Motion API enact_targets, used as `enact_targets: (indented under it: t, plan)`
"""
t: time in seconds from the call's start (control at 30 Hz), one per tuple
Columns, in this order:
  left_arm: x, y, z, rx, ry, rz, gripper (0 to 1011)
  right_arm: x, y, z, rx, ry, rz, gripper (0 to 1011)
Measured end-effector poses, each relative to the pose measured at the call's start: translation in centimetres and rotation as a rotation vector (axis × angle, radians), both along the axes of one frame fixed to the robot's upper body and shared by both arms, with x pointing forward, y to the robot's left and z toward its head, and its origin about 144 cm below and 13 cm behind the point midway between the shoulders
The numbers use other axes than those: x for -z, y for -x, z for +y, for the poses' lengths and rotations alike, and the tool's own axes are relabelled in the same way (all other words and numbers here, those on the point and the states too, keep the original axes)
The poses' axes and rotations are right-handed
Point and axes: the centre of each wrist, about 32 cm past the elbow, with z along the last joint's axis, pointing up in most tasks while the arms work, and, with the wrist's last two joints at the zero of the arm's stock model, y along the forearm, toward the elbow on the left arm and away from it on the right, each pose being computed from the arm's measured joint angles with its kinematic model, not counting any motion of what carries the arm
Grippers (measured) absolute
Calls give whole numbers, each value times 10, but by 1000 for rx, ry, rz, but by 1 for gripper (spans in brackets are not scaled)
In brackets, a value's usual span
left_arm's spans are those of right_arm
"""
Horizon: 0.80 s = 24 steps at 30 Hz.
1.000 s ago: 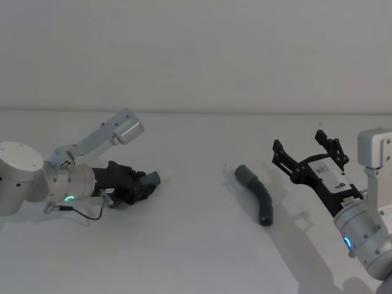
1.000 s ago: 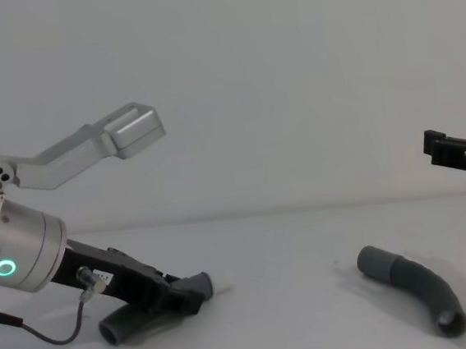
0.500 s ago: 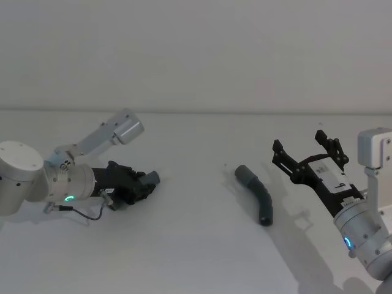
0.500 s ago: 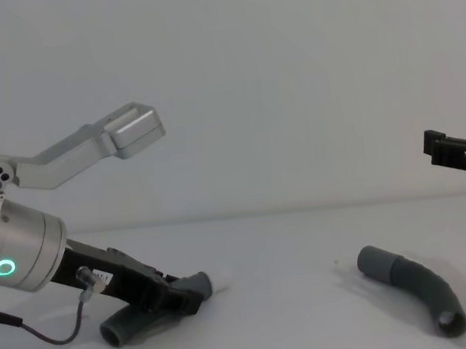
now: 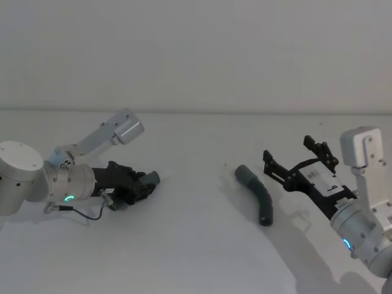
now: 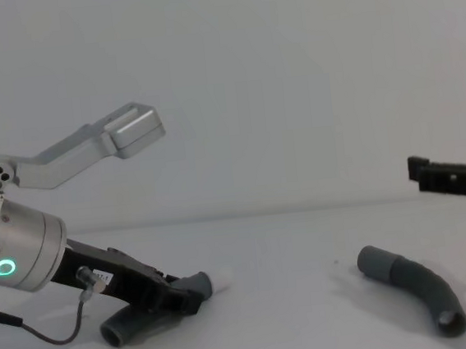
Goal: Use both hands to pick up one end of the pipe from the table, align the ends, and insert them.
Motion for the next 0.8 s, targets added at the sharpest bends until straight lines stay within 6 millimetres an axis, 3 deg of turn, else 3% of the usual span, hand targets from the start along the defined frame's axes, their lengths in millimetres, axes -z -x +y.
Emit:
enact_targets:
  t: [0.8]
  plan:
    - [0, 0, 0, 0, 0, 0, 364, -28, -25, -2, -132, 202, 256, 1001]
